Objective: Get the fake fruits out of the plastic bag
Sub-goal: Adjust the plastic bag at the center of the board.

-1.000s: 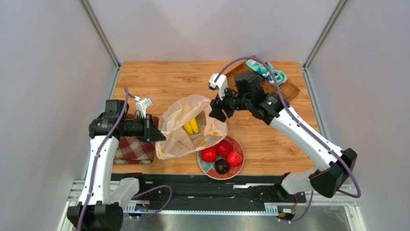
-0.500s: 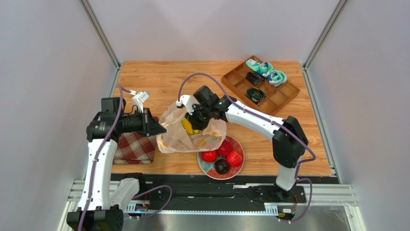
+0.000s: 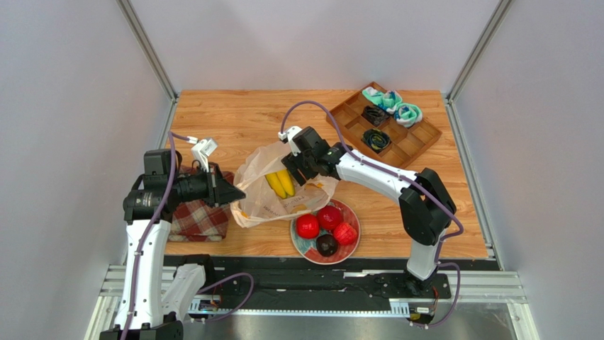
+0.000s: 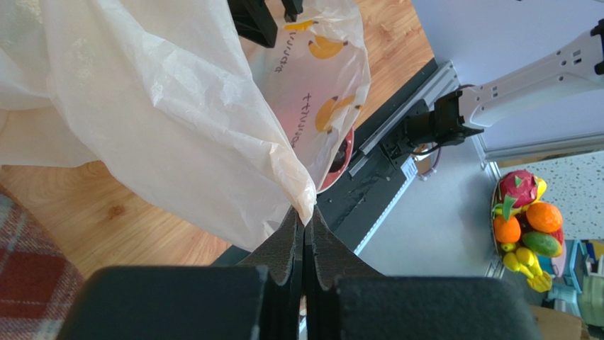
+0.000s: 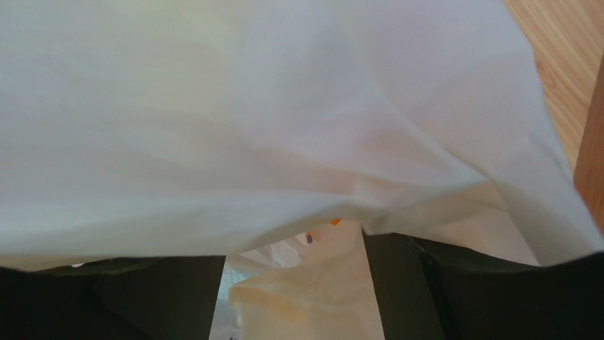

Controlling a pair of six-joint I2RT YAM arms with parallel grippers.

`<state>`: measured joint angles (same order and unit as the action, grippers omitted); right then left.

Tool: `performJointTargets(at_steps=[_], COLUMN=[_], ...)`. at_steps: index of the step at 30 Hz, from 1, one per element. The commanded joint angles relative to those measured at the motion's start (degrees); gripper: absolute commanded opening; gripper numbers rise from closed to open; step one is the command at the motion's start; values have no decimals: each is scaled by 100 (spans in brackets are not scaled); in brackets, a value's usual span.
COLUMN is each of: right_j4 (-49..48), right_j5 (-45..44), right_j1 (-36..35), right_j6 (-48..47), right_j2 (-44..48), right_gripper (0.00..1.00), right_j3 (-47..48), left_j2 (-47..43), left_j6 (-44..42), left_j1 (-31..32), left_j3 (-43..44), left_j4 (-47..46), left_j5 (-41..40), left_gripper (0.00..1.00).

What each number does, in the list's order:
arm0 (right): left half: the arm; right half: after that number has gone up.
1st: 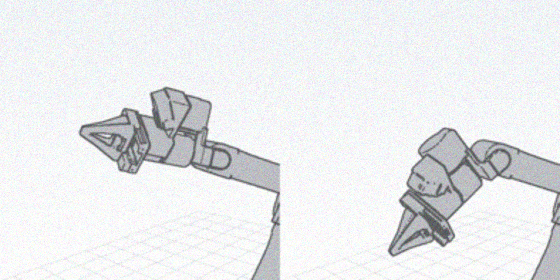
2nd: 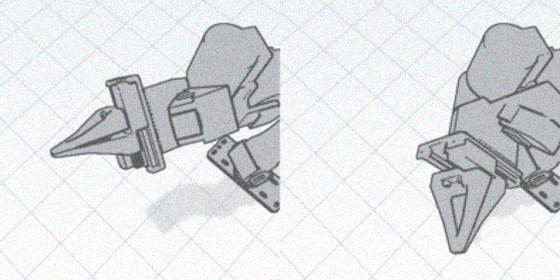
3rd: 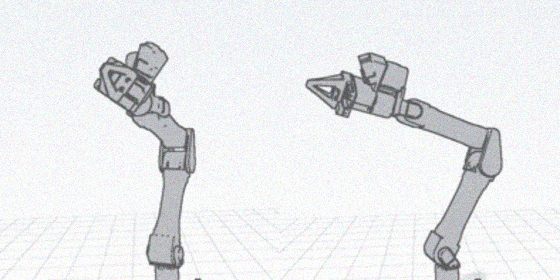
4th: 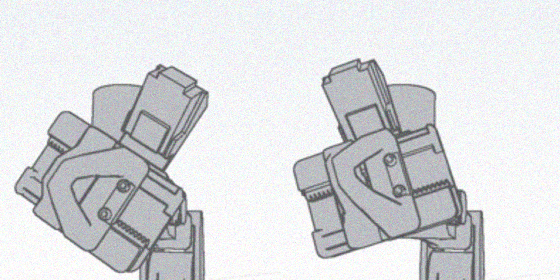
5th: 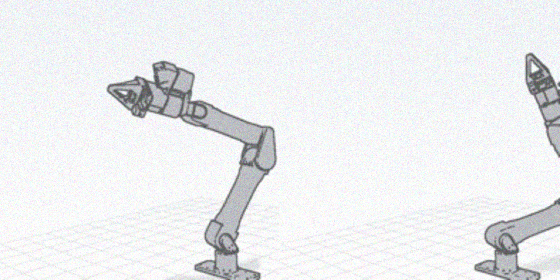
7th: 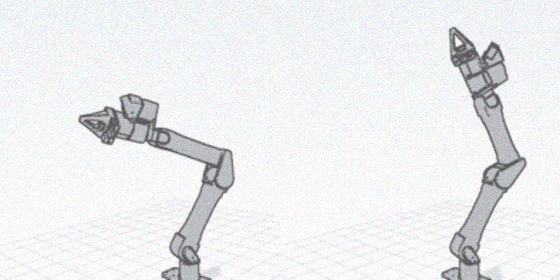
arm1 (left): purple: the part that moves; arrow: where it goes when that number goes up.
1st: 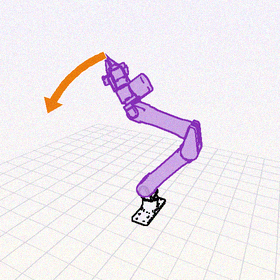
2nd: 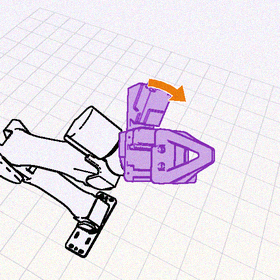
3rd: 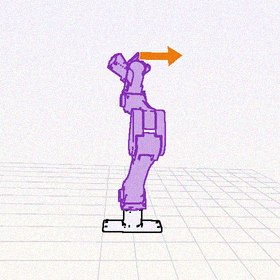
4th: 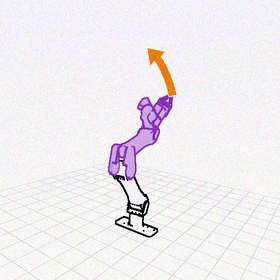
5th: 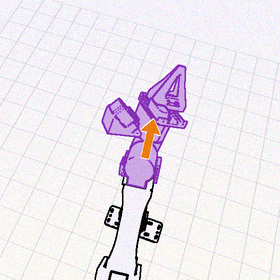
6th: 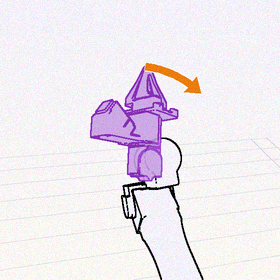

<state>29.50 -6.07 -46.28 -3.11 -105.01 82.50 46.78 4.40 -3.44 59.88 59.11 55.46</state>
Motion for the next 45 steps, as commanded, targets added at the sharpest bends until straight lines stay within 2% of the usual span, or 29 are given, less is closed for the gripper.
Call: performJointTargets(at_steps=[1,7,11,14,15,16,18,19,21,26,28,31,35,37,40,44,45], right_j4=[-199,-313,-225,-146,-155,-181,-251,-356,-471,-498,-340,-120,56,-31,-189,-304,-348], right_j5=[-413,-378,-316,-238,-194,-37,192,333,334,45,-209,-115,491,1061,1301,635,120], right_j1=[181,207,269,330,330,330,260,199,-134,-811,-961,-979,-1014,-1032,-1111,-1094,-1076], right_j6=[250,250,258,276,398,452,601,619,497,207,-30,-154,-207,-146,21,557,801], right_j2=[156,157,139,296,349,428,744,850,1069,1079,1053,1079,1053,1035,834,351,306], right_gripper=[73,78,82,84,84,83,82,81,80,79,79,78,65,51,46,48,56], right_j3=[-190,-392,-419,-498,-550,-646,-752,-849,-919,-570,-332,64,109,-110,-260,-243,-234], left_j2=[-204,-468,-513,-521,-530,-565,-644,-679,-880,-1136,-1031,-1013,-1092,-1136,-1154,-1250,-1268], left_j6=[-150,-247,-676,-1466,-1730,-2350,-2969,-3085,-3051,-2173,-1944,-1768,-1654,-1566,-1539,-1557,-1557], left_j1=[-7,1,-7,-7,-7,1,1,1,-7,1,-7,-7,-7,1,-7,-7,1], left_j3=[-29,-283,-310,-170,-117,127,558,934,1104,262,33,-46,-231,-275,-292,-292,-301], left_j4=[214,329,785,1583,2125,2427,3242,3325,3300,2492,2272,2000,1745,1621,1595,1621,1621], left_j5=[237,439,877,1237,1369,1527,1862,1889,1828,1426,1022,958,1010,1019,1116,1142,1142], left_gripper=[0,0,0,0,0,0,0,0,0,0,0,0,0,0,0,0,0])
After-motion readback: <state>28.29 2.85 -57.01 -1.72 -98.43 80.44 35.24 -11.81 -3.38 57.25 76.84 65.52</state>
